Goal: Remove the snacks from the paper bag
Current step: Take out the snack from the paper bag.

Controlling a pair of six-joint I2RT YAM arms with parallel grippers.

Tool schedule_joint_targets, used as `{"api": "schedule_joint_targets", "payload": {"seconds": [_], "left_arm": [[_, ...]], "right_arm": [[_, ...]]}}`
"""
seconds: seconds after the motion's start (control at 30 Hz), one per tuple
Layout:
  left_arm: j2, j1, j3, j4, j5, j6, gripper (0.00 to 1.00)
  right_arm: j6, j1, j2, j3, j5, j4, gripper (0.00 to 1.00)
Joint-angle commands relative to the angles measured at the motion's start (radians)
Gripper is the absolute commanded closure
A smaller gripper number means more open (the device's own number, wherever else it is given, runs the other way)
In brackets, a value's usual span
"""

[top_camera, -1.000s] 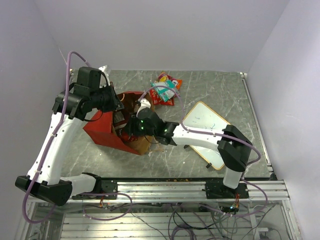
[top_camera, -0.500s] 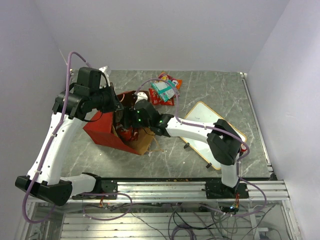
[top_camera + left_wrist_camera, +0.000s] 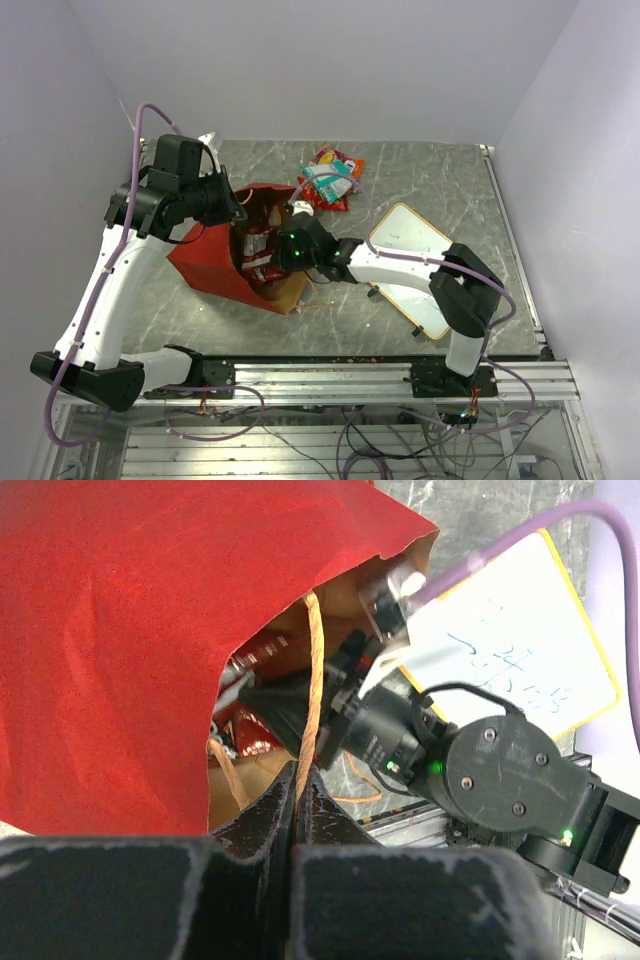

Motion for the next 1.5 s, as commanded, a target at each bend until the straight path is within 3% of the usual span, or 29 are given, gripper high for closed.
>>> {"api": "schedule_joint_targets", "payload": {"seconds": [0.0, 0.17, 0.5, 0.8, 0.93, 1.0, 1.3, 1.47], "left_arm": [[0.005, 0.001, 0.032, 0.012, -0.002, -0.010, 0.93], [0.011, 0.001, 0.033, 0.019, 0.002, -0.012, 0.93], [-0.011, 0.001, 0.023, 0.018, 0.002, -0.022, 0.93], [-0.036, 0.001, 0.032, -0.017, -0.001, -0.018, 0.93], [-0.041, 0.001, 0.037, -0.029, -0.002, -0.015, 0.93], [-0.042, 0.002, 0.036, -0.031, 0.002, -0.015, 0.93], [-0.035, 0.002, 0.034, -0.030, 0.024, -0.009, 0.93], [-0.022, 0.001, 0.048, -0.030, 0.041, -0.006, 0.93]], "right_arm": [[0.034, 0.053, -0.090, -0.098, -0.064, 0.031, 0.93], [0.024, 0.141, -0.175, -0.175, -0.024, 0.041, 1.00], [0.027, 0.191, -0.347, -0.346, 0.123, 0.061, 1.00], [-0.185, 0.154, -0.264, -0.171, 0.130, 0.004, 0.69], [-0.196, 0.105, -0.268, -0.209, 0.039, 0.079, 0.38], [-0.209, 0.075, -0.268, -0.230, -0.028, 0.128, 0.28], [-0.545, 0.069, -0.276, -0.285, -0.293, 0.250, 0.25], [-0.729, 0.068, -0.252, -0.309, -0.323, 0.316, 0.26]]}}
